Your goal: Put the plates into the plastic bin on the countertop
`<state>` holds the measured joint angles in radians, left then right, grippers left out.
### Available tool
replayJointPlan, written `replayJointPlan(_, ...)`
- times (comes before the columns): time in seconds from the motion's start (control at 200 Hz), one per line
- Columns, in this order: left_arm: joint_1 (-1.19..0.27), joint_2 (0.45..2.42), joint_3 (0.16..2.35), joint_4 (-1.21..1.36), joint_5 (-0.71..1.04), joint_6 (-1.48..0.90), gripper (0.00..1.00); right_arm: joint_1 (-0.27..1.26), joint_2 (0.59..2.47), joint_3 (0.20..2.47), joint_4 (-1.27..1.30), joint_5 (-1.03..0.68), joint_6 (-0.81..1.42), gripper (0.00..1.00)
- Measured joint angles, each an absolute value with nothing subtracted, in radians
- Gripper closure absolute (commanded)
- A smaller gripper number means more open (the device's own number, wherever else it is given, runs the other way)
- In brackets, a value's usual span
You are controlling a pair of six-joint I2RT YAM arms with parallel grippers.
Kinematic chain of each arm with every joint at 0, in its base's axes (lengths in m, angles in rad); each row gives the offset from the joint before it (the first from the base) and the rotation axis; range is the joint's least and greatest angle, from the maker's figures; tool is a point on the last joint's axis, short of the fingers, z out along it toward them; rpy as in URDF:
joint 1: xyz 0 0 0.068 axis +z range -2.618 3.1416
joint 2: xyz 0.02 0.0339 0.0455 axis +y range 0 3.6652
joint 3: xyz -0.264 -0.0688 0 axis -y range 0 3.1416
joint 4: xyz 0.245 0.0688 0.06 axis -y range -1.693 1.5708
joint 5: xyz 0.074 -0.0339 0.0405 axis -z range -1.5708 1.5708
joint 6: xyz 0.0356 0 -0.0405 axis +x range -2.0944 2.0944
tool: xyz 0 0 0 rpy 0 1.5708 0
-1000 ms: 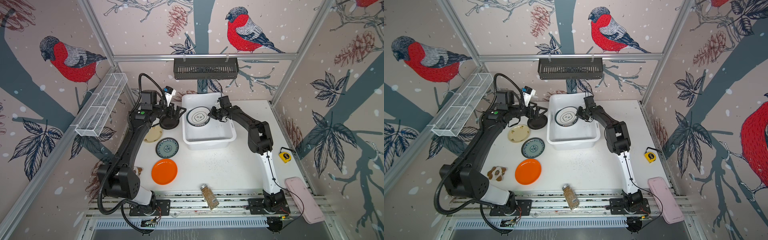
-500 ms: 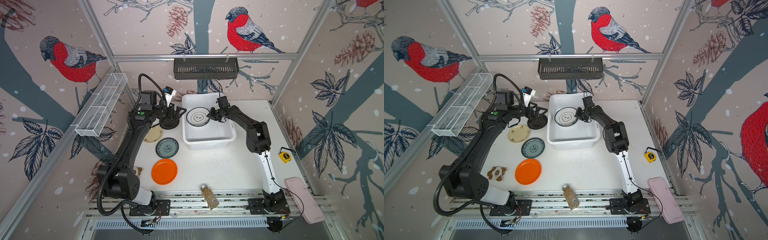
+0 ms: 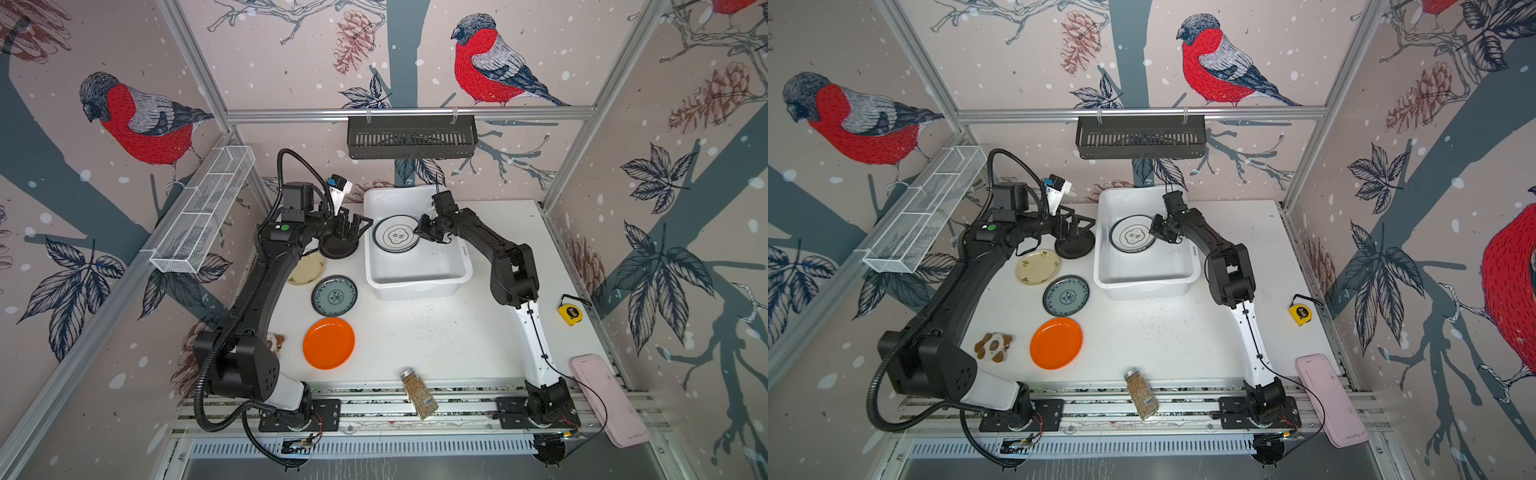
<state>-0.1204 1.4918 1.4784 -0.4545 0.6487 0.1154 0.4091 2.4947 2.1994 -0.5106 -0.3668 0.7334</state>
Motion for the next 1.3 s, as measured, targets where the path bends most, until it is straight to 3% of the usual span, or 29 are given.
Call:
replayJointPlan(0.961, -0.12, 1.496, 1.473, -0.453, 0.593, 0.126, 0.02, 0.41, 2.525, 2.307, -0.634, -0.329, 0.694, 0.68)
replayJointPlan(1.301, -0.051, 1.514, 1.436, -0.446, 0.513, 0.047, 0.03, 0.432, 2.303, 2.211, -0.599, -0.28, 0.633, 0.68)
